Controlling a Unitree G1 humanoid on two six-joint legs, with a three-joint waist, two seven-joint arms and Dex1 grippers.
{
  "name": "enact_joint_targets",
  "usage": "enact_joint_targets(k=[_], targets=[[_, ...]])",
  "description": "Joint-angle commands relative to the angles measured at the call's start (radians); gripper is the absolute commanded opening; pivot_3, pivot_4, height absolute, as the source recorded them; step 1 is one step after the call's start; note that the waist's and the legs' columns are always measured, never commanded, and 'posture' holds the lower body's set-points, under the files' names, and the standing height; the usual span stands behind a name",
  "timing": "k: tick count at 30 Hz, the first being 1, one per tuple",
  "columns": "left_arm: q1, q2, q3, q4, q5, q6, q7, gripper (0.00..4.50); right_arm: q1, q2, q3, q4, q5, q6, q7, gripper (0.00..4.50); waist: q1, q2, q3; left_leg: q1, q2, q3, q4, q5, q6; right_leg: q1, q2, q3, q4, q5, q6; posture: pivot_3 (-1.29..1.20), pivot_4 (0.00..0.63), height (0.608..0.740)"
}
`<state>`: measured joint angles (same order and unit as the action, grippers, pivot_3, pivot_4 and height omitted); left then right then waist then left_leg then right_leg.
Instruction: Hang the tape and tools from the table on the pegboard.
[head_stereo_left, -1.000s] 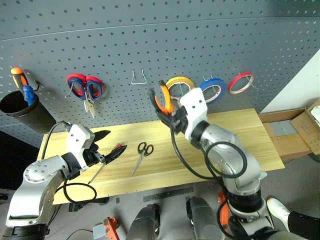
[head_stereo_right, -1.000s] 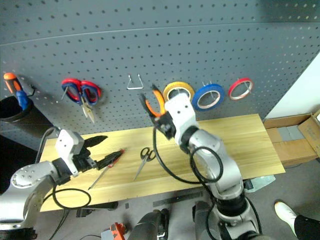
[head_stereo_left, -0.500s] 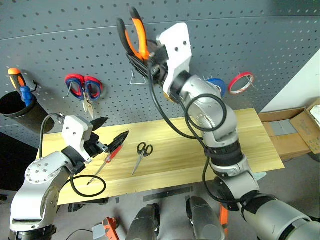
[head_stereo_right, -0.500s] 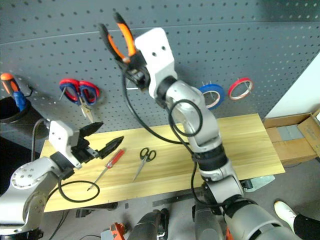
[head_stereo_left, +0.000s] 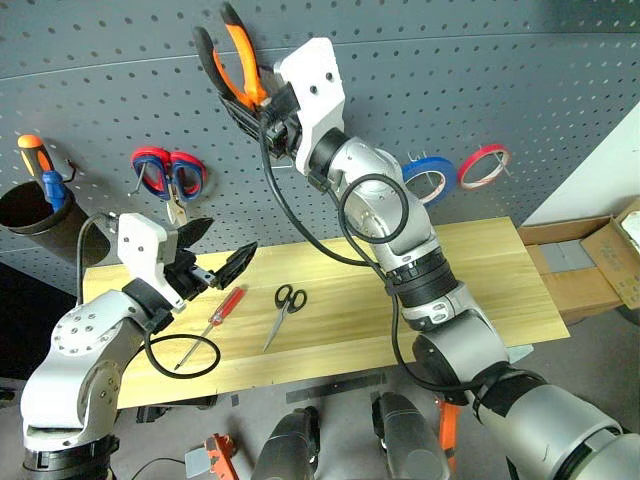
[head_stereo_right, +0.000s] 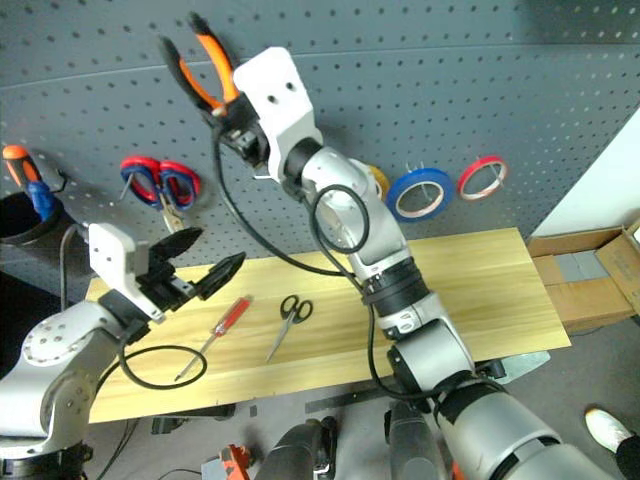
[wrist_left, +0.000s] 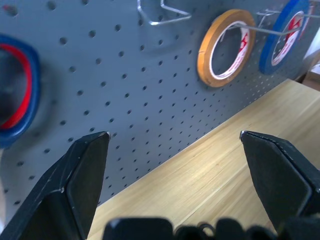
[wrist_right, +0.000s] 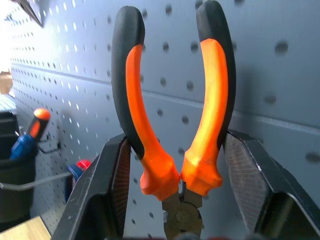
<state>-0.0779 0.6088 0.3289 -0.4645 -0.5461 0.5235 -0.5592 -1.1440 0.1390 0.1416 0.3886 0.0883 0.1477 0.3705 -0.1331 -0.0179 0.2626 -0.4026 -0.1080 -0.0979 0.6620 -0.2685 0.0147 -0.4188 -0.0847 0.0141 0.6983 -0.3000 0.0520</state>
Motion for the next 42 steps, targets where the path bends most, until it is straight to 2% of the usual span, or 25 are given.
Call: enact_joint_targets(k=[1,6,19,25,27,36,42], targets=[[-0.018,0.015,-0.005,-0.007,0.010,-0.023,-0.009,4.50,-0.018,0.003,0.009,0.018,-0.022,-0.090,0.003,2.42,0.000,0.000,0.000,0.000,0.000,0.000,0.000,0.000,0.000,0.000,0.000,0.000,0.000,0.000,0.000,-0.06,0.245,0.740],[-0.033,0.015,-0.022,0.010,0.023,-0.034,-0.018,4.50,0.020,-0.004,0.025,0.066,-0.049,-0.146,0.010,2.42,-0.001,0.000,0.000,0.000,0.000,0.000,0.000,0.000,0.000,0.000,0.000,0.000,0.000,0.000,0.000,-0.07,0.247,0.740],[-0.045,0.012,-0.045,0.043,0.052,-0.059,-0.033,4.50,0.094,0.000,0.028,0.077,-0.054,-0.133,0.016,2.41,-0.002,0.000,0.000,0.000,0.000,0.000,0.000,0.000,0.000,0.000,0.000,0.000,0.000,0.000,0.000,-0.08,0.250,0.740],[-0.055,0.009,-0.055,0.057,0.065,-0.066,-0.034,4.50,0.090,-0.014,0.025,0.061,-0.062,-0.092,0.011,4.39,-0.002,0.000,0.000,0.000,0.000,0.000,0.000,0.000,0.000,0.000,0.000,0.000,0.000,0.000,0.000,-0.09,0.250,0.740],[-0.059,0.006,-0.056,0.063,0.068,-0.067,-0.034,4.50,0.099,-0.031,0.031,0.011,-0.060,-0.049,0.027,4.45,-0.002,0.000,0.000,0.000,0.000,0.000,0.000,0.000,0.000,0.000,0.000,0.000,0.000,0.000,0.000,-0.09,0.251,0.740],[-0.032,0.008,-0.078,0.062,0.085,-0.038,-0.022,4.50,0.203,-0.243,0.006,-0.435,0.090,0.381,0.216,4.45,0.009,0.000,0.000,-0.001,0.000,0.000,0.000,0.000,0.000,0.000,0.000,0.000,-0.001,0.000,0.000,-0.10,0.259,0.740],[0.046,0.077,-0.158,0.061,0.168,0.019,-0.031,4.50,0.272,-0.498,-0.117,-0.694,0.349,0.673,0.398,4.45,0.021,0.000,0.000,-0.002,0.000,-0.001,0.000,0.000,0.000,0.000,0.000,0.000,-0.001,0.000,0.000,-0.11,0.262,0.740]])
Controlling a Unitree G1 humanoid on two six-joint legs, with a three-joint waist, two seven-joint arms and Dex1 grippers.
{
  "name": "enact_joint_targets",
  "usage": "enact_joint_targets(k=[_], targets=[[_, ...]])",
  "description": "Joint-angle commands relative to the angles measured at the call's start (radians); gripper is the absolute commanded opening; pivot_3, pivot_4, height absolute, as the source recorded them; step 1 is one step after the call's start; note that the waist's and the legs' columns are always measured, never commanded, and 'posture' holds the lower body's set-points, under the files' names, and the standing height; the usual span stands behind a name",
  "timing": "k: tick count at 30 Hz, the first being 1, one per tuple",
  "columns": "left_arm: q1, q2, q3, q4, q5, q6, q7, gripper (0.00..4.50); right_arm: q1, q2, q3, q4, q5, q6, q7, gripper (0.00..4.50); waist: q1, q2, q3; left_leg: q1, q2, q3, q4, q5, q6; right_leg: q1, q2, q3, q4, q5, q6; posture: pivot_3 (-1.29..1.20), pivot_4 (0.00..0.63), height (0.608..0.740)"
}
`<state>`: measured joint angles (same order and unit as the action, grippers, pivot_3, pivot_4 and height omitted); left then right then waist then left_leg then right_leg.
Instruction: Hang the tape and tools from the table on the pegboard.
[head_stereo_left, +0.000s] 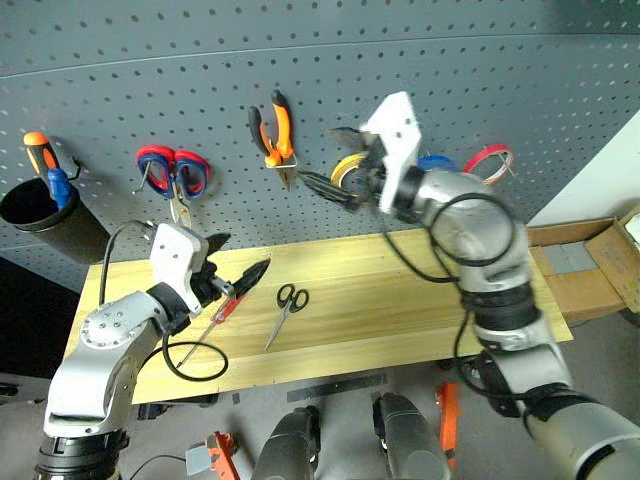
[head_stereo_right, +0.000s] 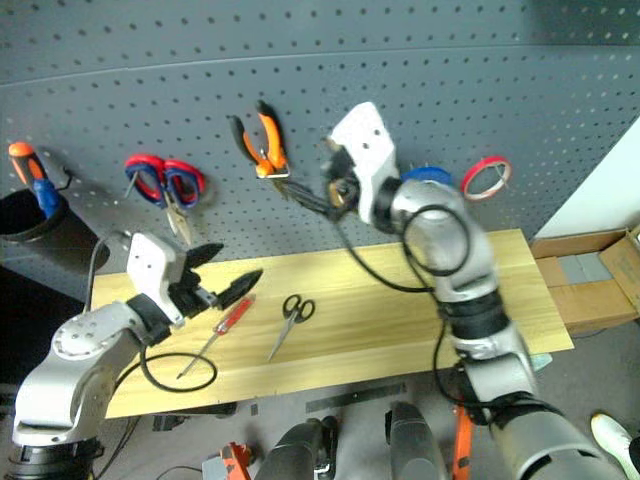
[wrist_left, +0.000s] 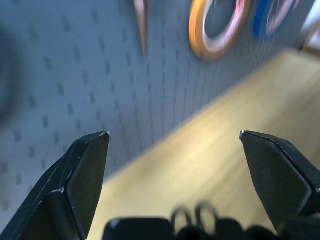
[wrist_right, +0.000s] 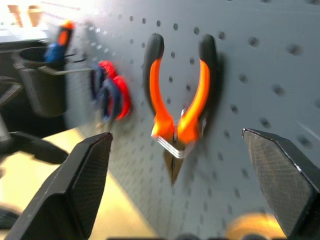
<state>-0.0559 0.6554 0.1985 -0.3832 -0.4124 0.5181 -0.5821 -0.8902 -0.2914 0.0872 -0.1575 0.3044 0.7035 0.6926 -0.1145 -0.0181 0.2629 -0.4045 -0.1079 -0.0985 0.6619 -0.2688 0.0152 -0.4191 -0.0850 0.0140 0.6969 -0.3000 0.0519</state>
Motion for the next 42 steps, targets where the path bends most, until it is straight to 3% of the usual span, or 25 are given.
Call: enact_joint_targets(k=[1,7,11,19,24,42], targets=[[0.033,0.035,-0.043,-0.023,0.037,0.062,0.000,4.50,0.046,-0.115,-0.084,-0.194,0.191,0.161,0.116,4.45,0.005,0.000,0.000,0.000,0.000,0.000,0.000,0.000,0.000,0.000,0.000,0.000,0.000,0.000,0.000,-0.12,0.263,0.740],[0.034,0.038,-0.151,-0.008,0.098,0.194,0.047,4.50,0.197,-0.291,-0.094,-0.367,0.330,0.258,0.197,4.45,0.011,-0.001,0.000,-0.001,0.000,0.000,0.000,0.000,0.000,0.000,0.000,0.000,-0.001,0.000,0.000,-0.14,0.272,0.740],[-0.013,0.004,-0.227,0.022,0.130,0.288,0.088,4.50,0.296,-0.342,-0.051,-0.448,0.336,0.258,0.173,4.45,0.018,-0.002,0.001,-0.001,0.000,0.000,0.000,0.000,0.001,0.001,-0.001,0.000,-0.001,0.000,0.000,-0.15,0.277,0.740],[-0.116,-0.051,-0.357,0.206,0.231,0.346,0.138,4.50,0.378,-0.358,0.078,-0.507,0.258,0.214,0.111,4.45,0.023,-0.003,0.002,-0.001,0.000,0.000,0.001,0.000,0.000,0.001,-0.001,-0.001,-0.001,0.000,0.000,-0.17,0.283,0.740],[-0.193,-0.110,-0.366,0.317,0.231,0.362,0.126,4.50,0.387,-0.350,0.154,-0.534,0.224,0.188,0.094,4.45,0.028,-0.006,0.003,-0.002,0.000,-0.001,0.002,0.000,0.000,0.001,-0.001,-0.002,-0.001,0.000,0.000,-0.17,0.292,0.740],[-0.299,-0.197,-0.449,0.506,0.306,0.360,0.089,4.50,0.391,-0.363,0.180,-0.540,0.218,0.172,0.097,4.45,0.029,-0.007,0.004,-0.001,0.000,-0.003,0.002,0.000,0.001,0.005,-0.001,-0.004,-0.003,0.000,0.000,-0.18,0.304,0.740]])
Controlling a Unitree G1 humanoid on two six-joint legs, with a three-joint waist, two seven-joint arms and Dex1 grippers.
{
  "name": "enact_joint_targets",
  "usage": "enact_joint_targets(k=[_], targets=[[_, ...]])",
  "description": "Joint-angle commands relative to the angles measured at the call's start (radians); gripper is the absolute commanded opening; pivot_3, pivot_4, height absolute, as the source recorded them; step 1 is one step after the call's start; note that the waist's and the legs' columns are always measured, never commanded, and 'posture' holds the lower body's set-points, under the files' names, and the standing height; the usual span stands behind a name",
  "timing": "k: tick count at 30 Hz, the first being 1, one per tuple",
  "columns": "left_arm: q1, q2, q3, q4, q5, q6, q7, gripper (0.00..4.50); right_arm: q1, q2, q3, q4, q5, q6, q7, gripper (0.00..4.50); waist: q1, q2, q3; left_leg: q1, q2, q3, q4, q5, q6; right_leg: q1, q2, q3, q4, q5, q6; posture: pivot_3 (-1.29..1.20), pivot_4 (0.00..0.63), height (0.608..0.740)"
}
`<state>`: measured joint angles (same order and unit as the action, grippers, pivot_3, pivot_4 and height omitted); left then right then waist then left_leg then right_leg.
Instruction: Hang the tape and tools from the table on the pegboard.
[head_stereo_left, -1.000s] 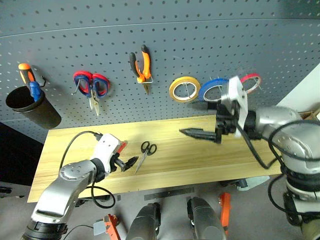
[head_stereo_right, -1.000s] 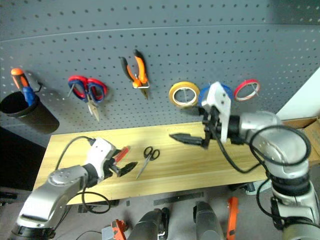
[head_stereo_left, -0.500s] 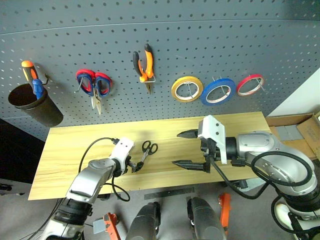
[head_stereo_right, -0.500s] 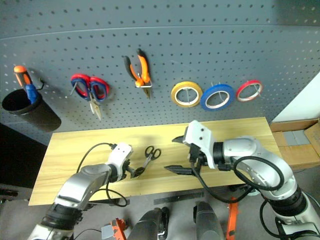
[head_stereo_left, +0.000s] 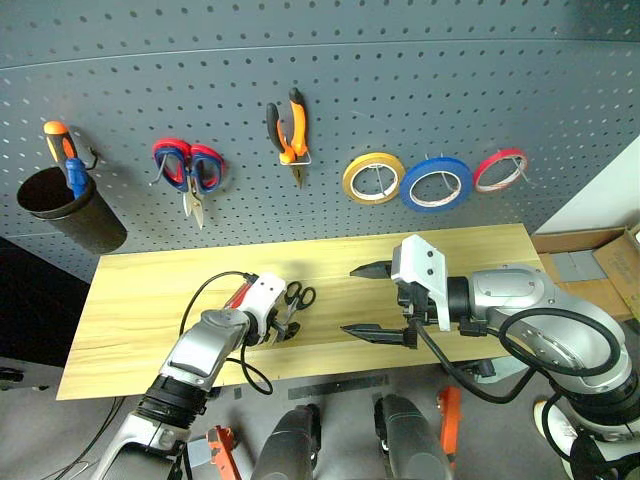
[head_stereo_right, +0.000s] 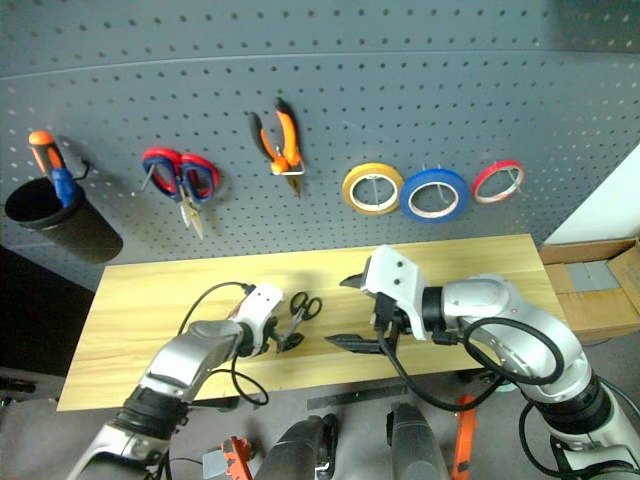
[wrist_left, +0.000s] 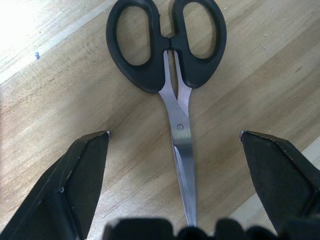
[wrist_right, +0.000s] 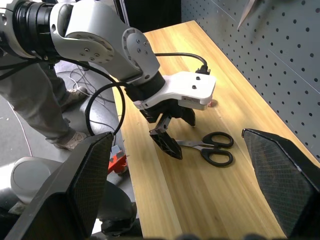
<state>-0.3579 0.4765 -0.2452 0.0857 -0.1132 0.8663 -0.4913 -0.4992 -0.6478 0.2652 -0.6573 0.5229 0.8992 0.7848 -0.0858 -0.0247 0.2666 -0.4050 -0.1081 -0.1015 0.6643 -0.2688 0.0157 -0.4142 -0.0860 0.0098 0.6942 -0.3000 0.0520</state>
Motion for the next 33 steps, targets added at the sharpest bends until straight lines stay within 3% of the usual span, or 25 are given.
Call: enact_joint_targets(k=[1,2,5,16,25,33], targets=[[-0.001,-0.024,0.000,0.046,0.005,0.014,-0.005,4.50,0.000,-0.006,0.003,-0.041,0.000,-0.024,0.005,4.45,0.000,0.000,0.000,0.001,0.000,0.000,0.000,0.000,0.000,0.001,0.000,0.000,0.000,0.000,0.000,-0.18,0.304,0.740],[-0.004,-0.029,0.002,0.054,0.004,0.016,-0.008,4.50,-0.001,-0.007,0.004,-0.042,-0.001,-0.024,0.004,4.45,0.000,0.000,0.000,0.002,0.000,0.000,0.000,0.000,0.000,0.002,0.000,0.000,-0.001,0.000,0.000,-0.19,0.305,0.740],[-0.018,-0.046,0.002,0.082,0.000,0.013,-0.022,3.94,-0.006,-0.006,0.010,-0.044,-0.002,-0.024,0.004,4.50,0.000,0.000,0.000,0.004,0.000,-0.001,-0.001,0.000,0.000,0.005,0.000,-0.001,-0.003,0.000,0.000,-0.19,0.307,0.740],[-0.021,-0.044,0.012,0.124,0.016,-0.011,-0.045,0.13,-0.049,-0.036,0.028,-0.064,-0.028,-0.008,0.007,4.50,0.000,0.000,0.000,0.004,0.000,-0.003,-0.002,0.000,0.000,0.008,0.000,-0.003,-0.007,0.000,0.000,-0.20,0.311,0.740],[0.030,-0.054,0.131,0.072,-0.023,-0.067,-0.021,0.13,-0.075,0.020,-0.030,-0.024,0.010,0.044,-0.050,4.50,-0.005,0.000,0.000,0.004,0.000,-0.004,-0.002,0.000,0.000,0.008,0.000,-0.004,-0.009,0.000,0.000,-0.21,0.307,0.740],[0.200,-0.125,0.402,-0.264,-0.127,-0.238,0.085,0.13,-0.094,0.029,-0.097,-0.006,0.041,0.041,-0.054,4.50,-0.001,-0.003,0.003,0.001,0.000,-0.005,-0.003,-0.001,0.002,0.008,-0.001,-0.006,-0.014,0.000,0.000,-0.20,0.304,0.740]])
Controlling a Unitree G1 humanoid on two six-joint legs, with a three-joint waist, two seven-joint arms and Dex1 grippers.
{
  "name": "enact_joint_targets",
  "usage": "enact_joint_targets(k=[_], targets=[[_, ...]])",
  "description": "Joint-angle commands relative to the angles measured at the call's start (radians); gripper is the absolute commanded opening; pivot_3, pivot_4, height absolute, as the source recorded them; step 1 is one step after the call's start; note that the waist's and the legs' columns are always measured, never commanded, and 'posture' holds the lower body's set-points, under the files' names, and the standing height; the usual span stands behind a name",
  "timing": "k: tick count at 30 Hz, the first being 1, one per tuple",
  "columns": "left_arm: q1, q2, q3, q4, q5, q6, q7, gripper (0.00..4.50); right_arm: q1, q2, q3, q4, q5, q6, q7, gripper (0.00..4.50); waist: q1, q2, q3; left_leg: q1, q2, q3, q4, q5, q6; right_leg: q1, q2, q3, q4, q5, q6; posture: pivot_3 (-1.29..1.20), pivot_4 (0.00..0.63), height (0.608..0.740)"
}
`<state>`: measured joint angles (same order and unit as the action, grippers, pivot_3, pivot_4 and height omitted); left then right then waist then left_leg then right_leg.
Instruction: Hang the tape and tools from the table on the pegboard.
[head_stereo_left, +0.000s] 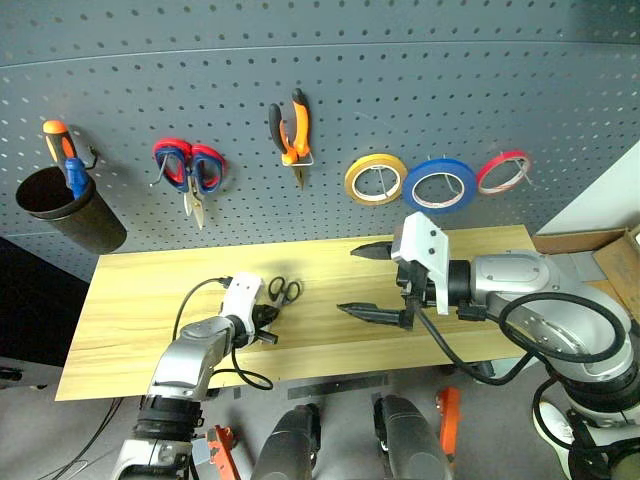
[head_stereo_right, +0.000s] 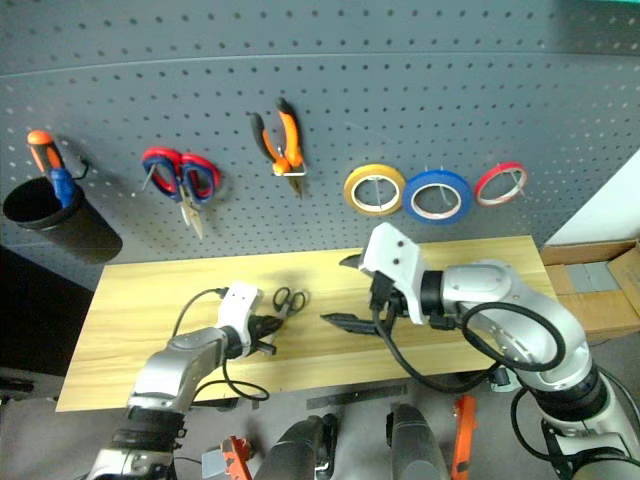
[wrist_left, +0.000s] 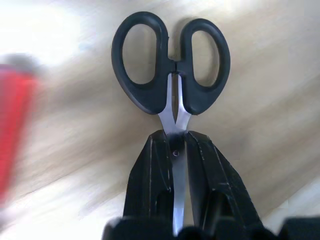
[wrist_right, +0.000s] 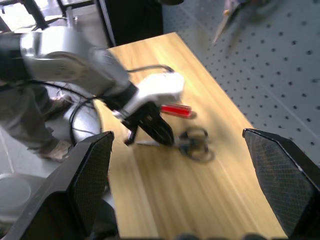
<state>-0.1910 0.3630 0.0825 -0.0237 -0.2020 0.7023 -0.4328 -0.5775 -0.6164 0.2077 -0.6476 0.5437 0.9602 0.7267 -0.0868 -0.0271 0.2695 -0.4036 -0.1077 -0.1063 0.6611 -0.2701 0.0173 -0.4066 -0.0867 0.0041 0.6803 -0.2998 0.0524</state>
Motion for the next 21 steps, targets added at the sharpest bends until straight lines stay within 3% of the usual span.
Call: enact_joint_targets(k=[1,9,21], targets=[[0.059,-0.012,0.091,-0.211,-0.048,-0.084,0.028,0.13,-0.017,-0.002,-0.045,-0.011,0.017,-0.032,0.005,4.50,0.001,0.000,0.000,0.000,0.000,0.000,0.000,0.000,0.000,0.000,0.000,0.000,0.000,0.000,0.000,-0.20,0.302,0.740],[0.244,0.039,0.178,-0.549,0.015,-0.214,0.088,0.13,0.007,-0.035,-0.048,0.022,-0.012,-0.179,0.084,4.50,0.002,0.000,0.001,0.000,0.000,0.001,0.000,-0.001,0.002,0.000,0.000,0.000,-0.001,0.000,0.000,-0.16,0.294,0.740],[0.255,0.039,0.287,-0.714,-0.004,-0.200,0.184,0.13,-0.003,-0.028,-0.066,0.071,-0.013,-0.307,0.137,4.50,0.008,-0.001,0.001,0.000,0.000,0.000,0.000,-0.002,0.002,0.001,0.000,-0.002,-0.001,0.000,0.000,-0.11,0.265,0.740]])
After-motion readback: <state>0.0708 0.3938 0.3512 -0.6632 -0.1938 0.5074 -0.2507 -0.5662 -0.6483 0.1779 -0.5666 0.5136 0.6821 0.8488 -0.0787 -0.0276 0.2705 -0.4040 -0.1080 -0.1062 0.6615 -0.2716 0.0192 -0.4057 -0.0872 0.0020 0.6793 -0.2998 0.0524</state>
